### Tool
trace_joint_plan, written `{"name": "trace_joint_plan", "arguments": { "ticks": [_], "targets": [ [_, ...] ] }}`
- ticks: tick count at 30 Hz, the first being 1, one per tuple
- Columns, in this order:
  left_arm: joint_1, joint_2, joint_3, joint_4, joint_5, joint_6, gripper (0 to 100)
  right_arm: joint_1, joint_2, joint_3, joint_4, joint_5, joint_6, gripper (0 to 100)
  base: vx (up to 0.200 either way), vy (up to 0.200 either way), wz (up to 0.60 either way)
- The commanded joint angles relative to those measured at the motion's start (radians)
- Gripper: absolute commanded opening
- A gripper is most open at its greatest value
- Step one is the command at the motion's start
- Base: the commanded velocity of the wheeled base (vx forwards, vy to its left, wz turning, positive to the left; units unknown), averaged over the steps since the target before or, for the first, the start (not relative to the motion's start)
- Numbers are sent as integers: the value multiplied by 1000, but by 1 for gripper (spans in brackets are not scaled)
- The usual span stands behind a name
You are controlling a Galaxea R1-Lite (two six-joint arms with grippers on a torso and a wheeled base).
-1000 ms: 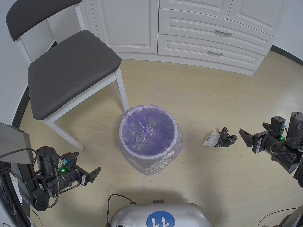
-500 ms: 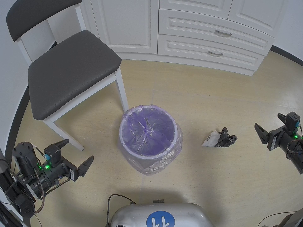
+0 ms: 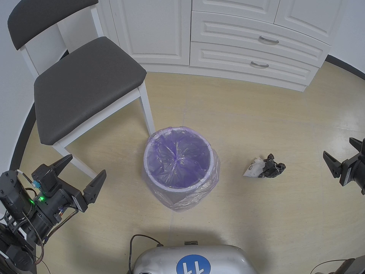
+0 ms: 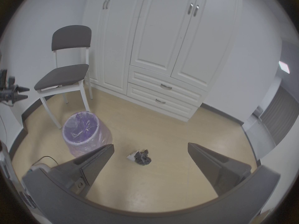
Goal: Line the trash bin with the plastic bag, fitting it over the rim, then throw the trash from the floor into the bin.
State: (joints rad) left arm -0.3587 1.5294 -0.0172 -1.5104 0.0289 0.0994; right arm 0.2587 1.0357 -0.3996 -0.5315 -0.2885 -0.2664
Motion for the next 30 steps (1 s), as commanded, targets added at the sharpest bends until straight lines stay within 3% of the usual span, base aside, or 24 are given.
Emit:
{"name": "trace_joint_plan", "arguments": {
  "ticks": [1,2,3,6,8,9,10,14,15,16,18,23,30],
  "targets": [
    [-55,-54,0,18,131,-6,100,28,-123,-231,337,0,196,100,0,0,0],
    [-55,-54,0,18,131,-6,100,28,-123,-231,337,0,196,100,0,0,0],
    [-55,-83,-18,30,167,0,100,70,-132,-374,562,2,335,100,0,0,0],
    [-48,-153,-53,154,189,2,100,136,-94,-564,835,11,536,100,0,0,0],
    [-43,-207,-109,283,189,-3,100,139,-51,-627,917,17,608,100,0,0,0],
    [-40,-282,-181,470,187,-23,100,129,6,-656,933,23,633,100,0,0,0],
    [-40,-301,-202,521,187,-35,100,126,21,-660,933,25,631,100,0,0,0],
    [-75,-456,-460,1076,184,-204,100,65,139,-668,906,34,533,100,0,0,0],
    [-83,-472,-509,1171,181,-237,100,57,153,-660,894,35,513,100,0,0,0],
    [-83,-472,-509,1171,181,-237,100,57,153,-660,894,35,513,100,0,0,0],
    [-108,-506,-650,1474,170,-331,100,31,204,-621,815,40,472,100,0,0,0],
    [-120,-508,-647,1494,158,-343,100,14,280,-551,686,35,438,100,0,0,0],
    [-97,-459,-584,1368,160,-339,100,-128,527,-521,570,46,401,100,0,0,0]
  ]
}}
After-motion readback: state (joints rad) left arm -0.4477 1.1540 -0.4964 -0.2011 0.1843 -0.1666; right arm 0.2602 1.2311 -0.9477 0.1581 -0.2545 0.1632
